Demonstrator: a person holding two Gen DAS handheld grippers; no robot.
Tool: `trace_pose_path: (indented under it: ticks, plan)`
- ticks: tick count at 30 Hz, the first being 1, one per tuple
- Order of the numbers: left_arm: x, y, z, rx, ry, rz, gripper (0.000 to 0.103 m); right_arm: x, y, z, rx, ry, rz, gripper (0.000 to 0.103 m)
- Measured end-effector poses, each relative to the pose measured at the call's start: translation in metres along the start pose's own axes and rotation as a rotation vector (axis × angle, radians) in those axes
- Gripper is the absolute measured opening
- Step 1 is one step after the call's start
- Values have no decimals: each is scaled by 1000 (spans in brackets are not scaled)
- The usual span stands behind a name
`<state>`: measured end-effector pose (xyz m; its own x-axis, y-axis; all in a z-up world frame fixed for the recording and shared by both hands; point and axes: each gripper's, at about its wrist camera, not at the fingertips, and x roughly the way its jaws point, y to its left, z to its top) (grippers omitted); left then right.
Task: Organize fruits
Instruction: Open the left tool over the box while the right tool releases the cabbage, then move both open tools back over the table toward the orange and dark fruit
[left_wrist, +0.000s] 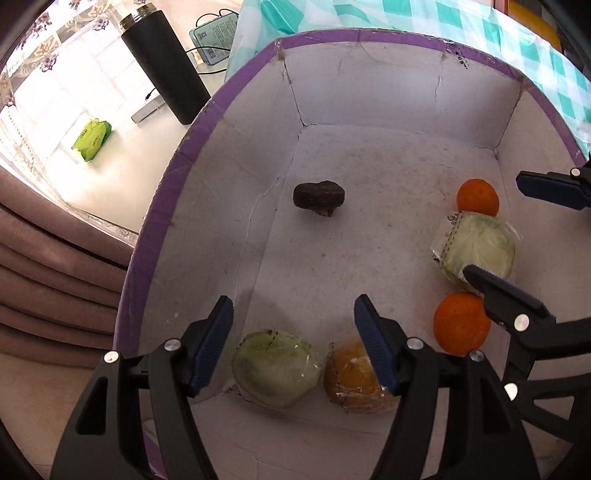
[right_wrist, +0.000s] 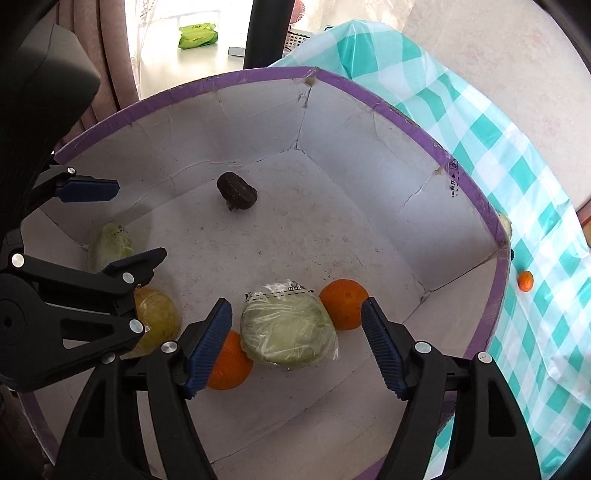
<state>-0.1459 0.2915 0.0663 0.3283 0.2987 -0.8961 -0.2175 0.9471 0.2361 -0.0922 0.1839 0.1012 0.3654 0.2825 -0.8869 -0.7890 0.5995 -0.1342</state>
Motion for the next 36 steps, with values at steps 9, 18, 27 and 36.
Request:
trace_pose_path:
  ticks: [9, 18, 27, 36]
  plan:
    - [-5, 4, -1, -52, -21, -36, 77, -9, 0, -4, 17, -61, -9, 78]
    - [-74, -4, 0, -114, -214, 57, 92, -68, -36, -36, 124, -353, 33, 86]
    - [-197, -101, 4, -103, -763, -147, 101, -104, -151, -120, 410, -545, -3, 86]
    - [-117, -273, 49, 5, -748, -442, 101, -41, -282, -219, 735, -390, -202, 87]
